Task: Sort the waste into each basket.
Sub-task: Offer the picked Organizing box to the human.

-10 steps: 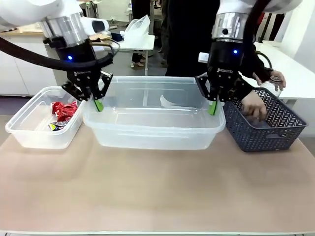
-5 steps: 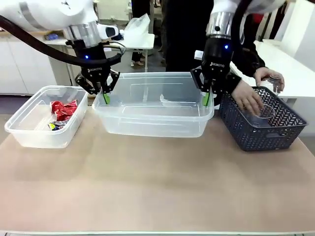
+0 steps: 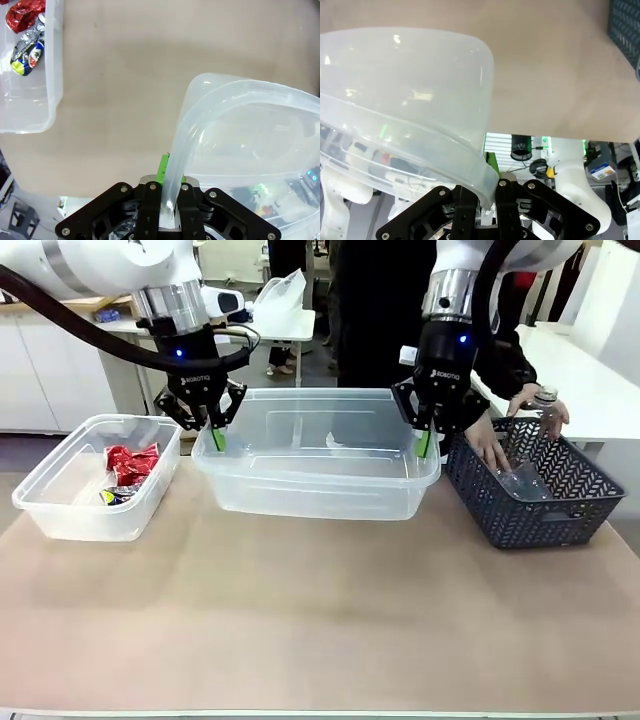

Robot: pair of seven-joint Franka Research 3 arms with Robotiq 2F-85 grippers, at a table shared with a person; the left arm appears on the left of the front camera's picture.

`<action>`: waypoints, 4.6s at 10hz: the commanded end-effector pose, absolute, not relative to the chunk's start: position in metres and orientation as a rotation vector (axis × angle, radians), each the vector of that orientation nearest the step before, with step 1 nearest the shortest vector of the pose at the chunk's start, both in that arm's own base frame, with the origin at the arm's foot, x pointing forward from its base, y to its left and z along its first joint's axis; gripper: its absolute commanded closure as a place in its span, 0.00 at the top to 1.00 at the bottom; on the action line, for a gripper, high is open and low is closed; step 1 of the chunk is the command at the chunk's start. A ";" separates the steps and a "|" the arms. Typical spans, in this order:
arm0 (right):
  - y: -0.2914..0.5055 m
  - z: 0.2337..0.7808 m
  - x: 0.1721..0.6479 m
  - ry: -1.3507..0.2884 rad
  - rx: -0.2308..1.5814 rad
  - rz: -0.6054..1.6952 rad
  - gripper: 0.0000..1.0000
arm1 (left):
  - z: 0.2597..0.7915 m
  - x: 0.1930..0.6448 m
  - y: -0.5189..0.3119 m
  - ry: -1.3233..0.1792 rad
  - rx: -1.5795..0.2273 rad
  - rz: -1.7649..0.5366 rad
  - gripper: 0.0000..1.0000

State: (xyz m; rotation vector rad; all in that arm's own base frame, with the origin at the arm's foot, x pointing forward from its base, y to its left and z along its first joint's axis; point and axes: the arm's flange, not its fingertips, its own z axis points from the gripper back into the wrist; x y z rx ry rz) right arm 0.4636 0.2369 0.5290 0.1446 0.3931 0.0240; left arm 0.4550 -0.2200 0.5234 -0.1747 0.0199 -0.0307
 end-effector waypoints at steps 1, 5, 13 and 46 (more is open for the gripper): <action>0.242 0.534 0.459 0.383 0.158 0.037 0.05 | 0.521 0.454 -0.217 0.002 -0.174 -0.020 0.04; 0.242 0.534 0.459 0.383 0.158 0.037 0.05 | 0.521 0.454 -0.217 0.002 -0.174 -0.020 0.04; 0.242 0.534 0.459 0.383 0.158 0.037 0.05 | 0.521 0.454 -0.217 0.002 -0.174 -0.020 0.04; 0.242 0.534 0.459 0.383 0.158 0.037 0.05 | 0.521 0.454 -0.217 0.002 -0.174 -0.020 0.04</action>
